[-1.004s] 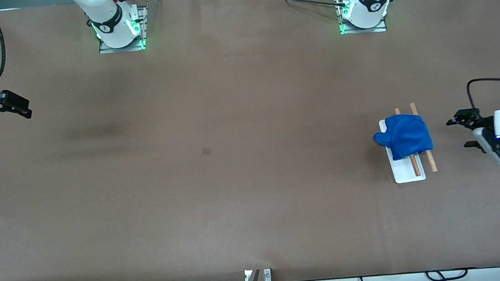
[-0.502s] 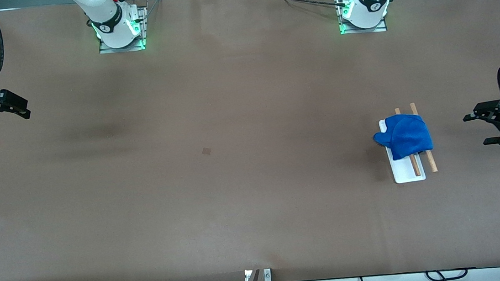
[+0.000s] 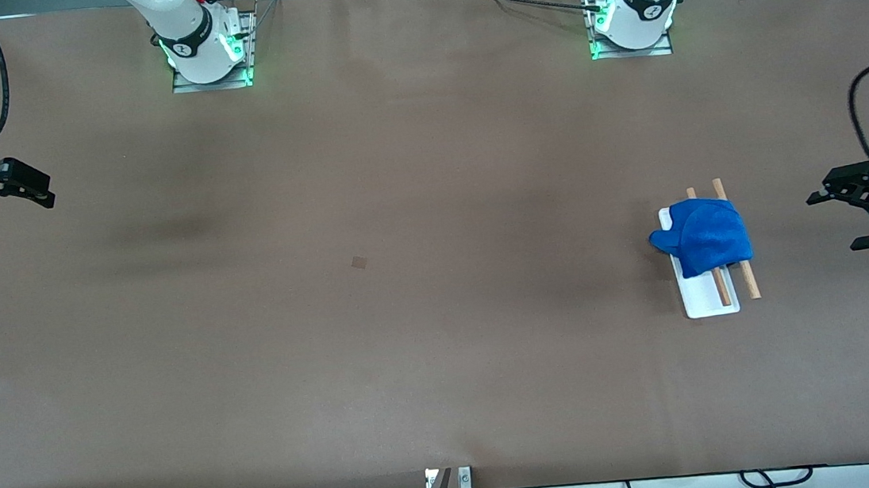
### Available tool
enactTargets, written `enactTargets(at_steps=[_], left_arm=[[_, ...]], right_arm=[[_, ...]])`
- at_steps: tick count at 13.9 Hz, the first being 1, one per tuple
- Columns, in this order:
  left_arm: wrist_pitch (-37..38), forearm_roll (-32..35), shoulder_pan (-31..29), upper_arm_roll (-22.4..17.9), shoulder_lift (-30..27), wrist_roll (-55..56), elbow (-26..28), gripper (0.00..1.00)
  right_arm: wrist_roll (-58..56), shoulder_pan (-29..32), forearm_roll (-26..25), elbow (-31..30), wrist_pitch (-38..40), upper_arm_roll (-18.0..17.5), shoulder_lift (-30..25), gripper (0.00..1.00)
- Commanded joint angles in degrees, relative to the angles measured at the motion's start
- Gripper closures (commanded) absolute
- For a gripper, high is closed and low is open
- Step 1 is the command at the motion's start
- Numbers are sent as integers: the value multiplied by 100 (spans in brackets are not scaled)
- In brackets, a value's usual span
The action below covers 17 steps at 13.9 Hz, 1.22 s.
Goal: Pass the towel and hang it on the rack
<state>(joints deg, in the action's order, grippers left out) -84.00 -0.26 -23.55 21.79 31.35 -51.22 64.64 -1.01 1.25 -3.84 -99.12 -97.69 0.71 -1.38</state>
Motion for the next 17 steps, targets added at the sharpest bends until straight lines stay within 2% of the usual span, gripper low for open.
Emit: enactTargets(at_steps=[1, 3, 6, 8, 10, 13, 16, 17], left_arm=[[269, 8, 35, -78, 91, 295, -277, 0], [357, 8, 148, -87, 47, 629, -251, 0], [296, -18, 237, -122, -488, 1558, 292, 0], [270, 43, 350, -157, -621, 2130, 399, 0], [-80, 0, 578, -463, -979, 2763, 871, 0], [-572, 0, 781, -675, -1516, 3292, 1585, 0], [-776, -27, 1386, -1376, -1895, 3372, 2025, 0], [-854, -270, 1501, -1649, -2000, 3486, 2121, 0]], right_arm=[[-48, 68, 59, 104, 30, -63, 41, 0], [-48, 60, 59, 104, 30, -63, 32, 0], [-48, 7, 59, 104, 39, -54, 15, 0], [-22, 16, 68, 86, 48, -45, 23, 0], [-13, -2, 103, 69, 39, -45, 32, 0], [-22, -2, 103, 51, 39, -54, 15, 0], [-83, -19, 103, 42, 39, -54, 6, 0], [-109, -11, 103, 33, 39, -54, 6, 0]])
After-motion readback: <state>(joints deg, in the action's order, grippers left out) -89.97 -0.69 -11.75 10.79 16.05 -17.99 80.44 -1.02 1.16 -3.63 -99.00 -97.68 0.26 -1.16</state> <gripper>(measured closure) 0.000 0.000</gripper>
